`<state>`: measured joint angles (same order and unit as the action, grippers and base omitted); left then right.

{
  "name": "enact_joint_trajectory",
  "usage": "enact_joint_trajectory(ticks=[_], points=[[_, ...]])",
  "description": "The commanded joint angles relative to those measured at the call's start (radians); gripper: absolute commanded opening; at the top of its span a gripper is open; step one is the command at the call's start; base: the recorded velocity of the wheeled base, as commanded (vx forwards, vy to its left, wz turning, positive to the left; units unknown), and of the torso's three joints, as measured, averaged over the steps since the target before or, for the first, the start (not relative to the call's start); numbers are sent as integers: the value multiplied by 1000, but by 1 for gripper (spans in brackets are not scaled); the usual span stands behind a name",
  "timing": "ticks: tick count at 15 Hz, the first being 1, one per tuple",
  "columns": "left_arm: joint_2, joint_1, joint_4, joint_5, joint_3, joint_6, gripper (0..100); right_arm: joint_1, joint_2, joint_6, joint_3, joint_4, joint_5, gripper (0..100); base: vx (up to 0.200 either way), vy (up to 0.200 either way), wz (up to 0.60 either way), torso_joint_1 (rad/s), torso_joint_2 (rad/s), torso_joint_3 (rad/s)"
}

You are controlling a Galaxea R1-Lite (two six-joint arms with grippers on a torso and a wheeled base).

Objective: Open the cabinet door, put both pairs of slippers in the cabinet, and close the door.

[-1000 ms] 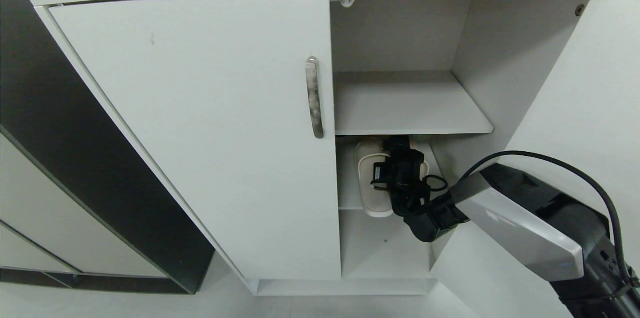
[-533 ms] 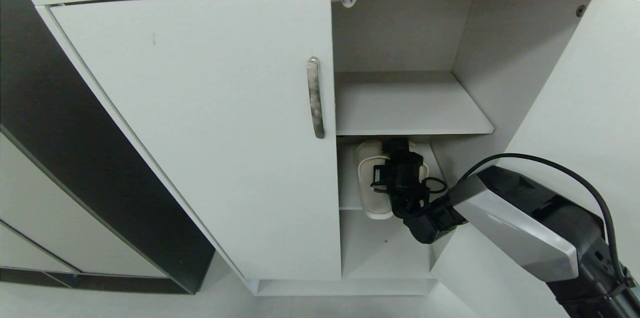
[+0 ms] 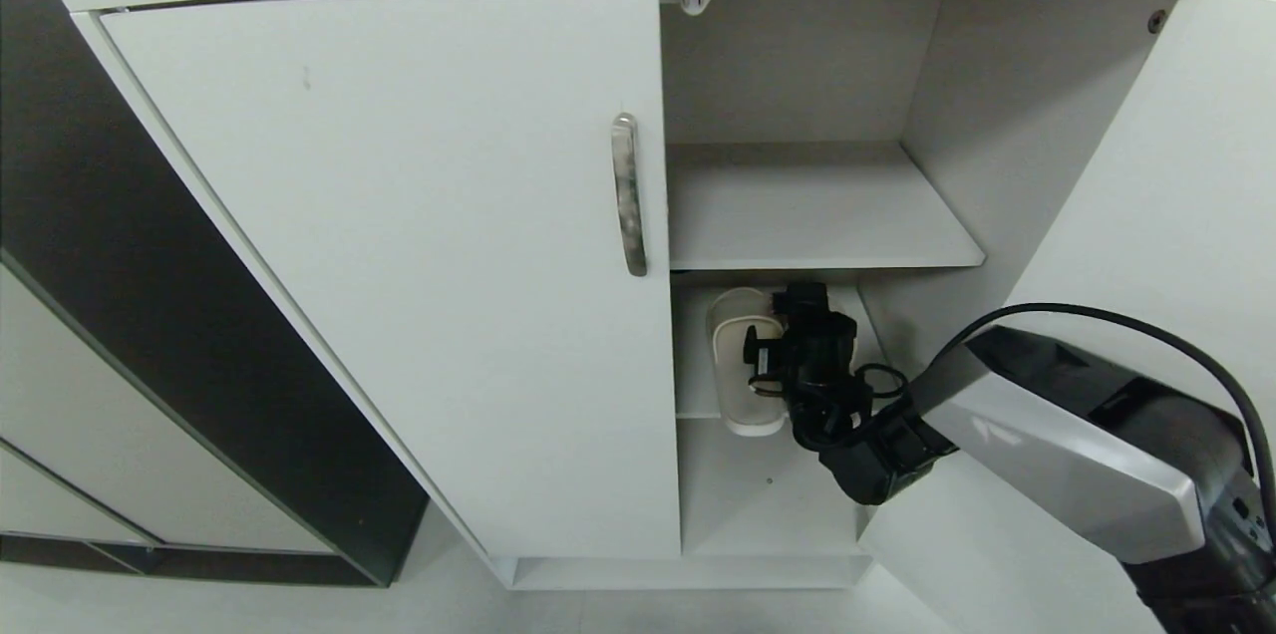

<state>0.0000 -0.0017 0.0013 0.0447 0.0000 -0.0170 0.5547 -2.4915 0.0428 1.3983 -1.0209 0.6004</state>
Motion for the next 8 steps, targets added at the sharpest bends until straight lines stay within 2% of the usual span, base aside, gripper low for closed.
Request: enact_joint_trajectory(ticks=[1,5,7,8], points=[[2,0,0,0,0,0,0,27,137,-1,-173,-56,1,100,0,0,0,0,0,0],[2,0,-1,0,0,0,0,120,316,-4,-550,-194,1,100,0,0,0,0,0,0],[2,0,0,0,0,0,0,162,358,-6,-648,-234,-1,100,0,0,0,0,0,0],[2,0,0,0,0,0,0,169,364,-6,-654,-234,-1,100,0,0,0,0,0,0]])
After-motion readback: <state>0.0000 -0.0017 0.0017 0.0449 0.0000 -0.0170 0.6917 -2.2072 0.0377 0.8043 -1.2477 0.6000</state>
